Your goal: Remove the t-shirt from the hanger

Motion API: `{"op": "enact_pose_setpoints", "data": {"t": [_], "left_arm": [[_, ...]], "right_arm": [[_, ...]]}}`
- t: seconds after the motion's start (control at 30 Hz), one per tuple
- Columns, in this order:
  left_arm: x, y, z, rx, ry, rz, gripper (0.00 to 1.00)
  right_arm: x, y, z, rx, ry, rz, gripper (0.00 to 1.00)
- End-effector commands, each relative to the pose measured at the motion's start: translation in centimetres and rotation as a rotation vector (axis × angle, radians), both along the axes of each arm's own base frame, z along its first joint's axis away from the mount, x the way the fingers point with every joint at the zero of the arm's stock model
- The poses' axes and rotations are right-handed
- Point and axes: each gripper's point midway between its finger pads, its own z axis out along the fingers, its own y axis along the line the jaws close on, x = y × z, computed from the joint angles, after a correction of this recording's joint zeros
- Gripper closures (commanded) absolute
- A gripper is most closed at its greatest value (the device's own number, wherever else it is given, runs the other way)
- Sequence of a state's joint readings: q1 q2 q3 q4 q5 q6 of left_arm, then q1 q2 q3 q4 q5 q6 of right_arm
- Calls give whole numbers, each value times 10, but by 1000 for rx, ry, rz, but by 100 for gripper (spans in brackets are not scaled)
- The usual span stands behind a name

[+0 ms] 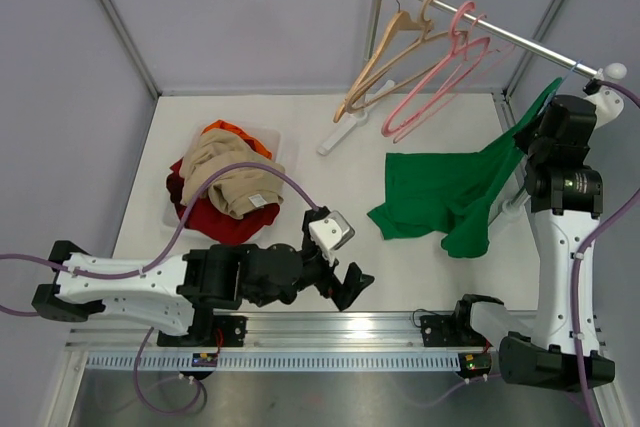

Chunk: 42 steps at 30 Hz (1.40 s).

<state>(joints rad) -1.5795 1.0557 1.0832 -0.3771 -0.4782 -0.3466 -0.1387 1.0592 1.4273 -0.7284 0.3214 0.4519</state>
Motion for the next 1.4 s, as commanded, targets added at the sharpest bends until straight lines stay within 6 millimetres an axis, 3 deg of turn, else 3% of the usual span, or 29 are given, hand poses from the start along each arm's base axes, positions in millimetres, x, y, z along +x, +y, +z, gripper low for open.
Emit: {"op": "enact_pose_setpoints", "data": {"t": [0.0, 0.17, 0.23, 0.3, 0.43, 0.57, 0.63, 0.73, 0.87, 1.0, 1.13, 1.23, 1.37], "left_arm": [[10, -7, 25, -136, -42, 55, 1], [15, -13, 28, -172, -71, 77, 1], [19, -15, 27, -163, -76, 92, 1], [23, -18, 25, -162, -74, 96, 1], [23, -41, 27, -239, 17, -14, 1], [30, -60, 22, -201, -1, -24, 1], [31, -68, 41, -244, -12, -42, 1], [30, -77, 48, -253, -23, -72, 1], [26, -88, 60, -275, -19, -111, 1], [30, -94, 61, -294, -9, -112, 2], [28, -98, 59, -297, 12, -129, 2], [23, -101, 59, -304, 28, -150, 4], [18, -101, 56, -307, 54, -169, 6]], "right_arm": [[11, 2, 2, 19, -46, 24, 75], [17, 6, -7, 42, -40, 47, 66], [15, 7, -6, 45, -52, 49, 79], [13, 9, 0, 43, -78, 54, 85], [13, 22, 38, 53, -207, 126, 100], [10, 30, 75, 34, -290, 169, 100], [0, 32, 95, 17, -348, 177, 100], [-16, 38, 128, -11, -446, 200, 100], [-31, 47, 149, -30, -496, 243, 100], [-36, 67, 133, 26, -476, 342, 100], [-32, 82, 88, 84, -405, 400, 100], [-35, 104, 70, 109, -378, 460, 100], [-39, 141, 64, 108, -369, 535, 100]]}}
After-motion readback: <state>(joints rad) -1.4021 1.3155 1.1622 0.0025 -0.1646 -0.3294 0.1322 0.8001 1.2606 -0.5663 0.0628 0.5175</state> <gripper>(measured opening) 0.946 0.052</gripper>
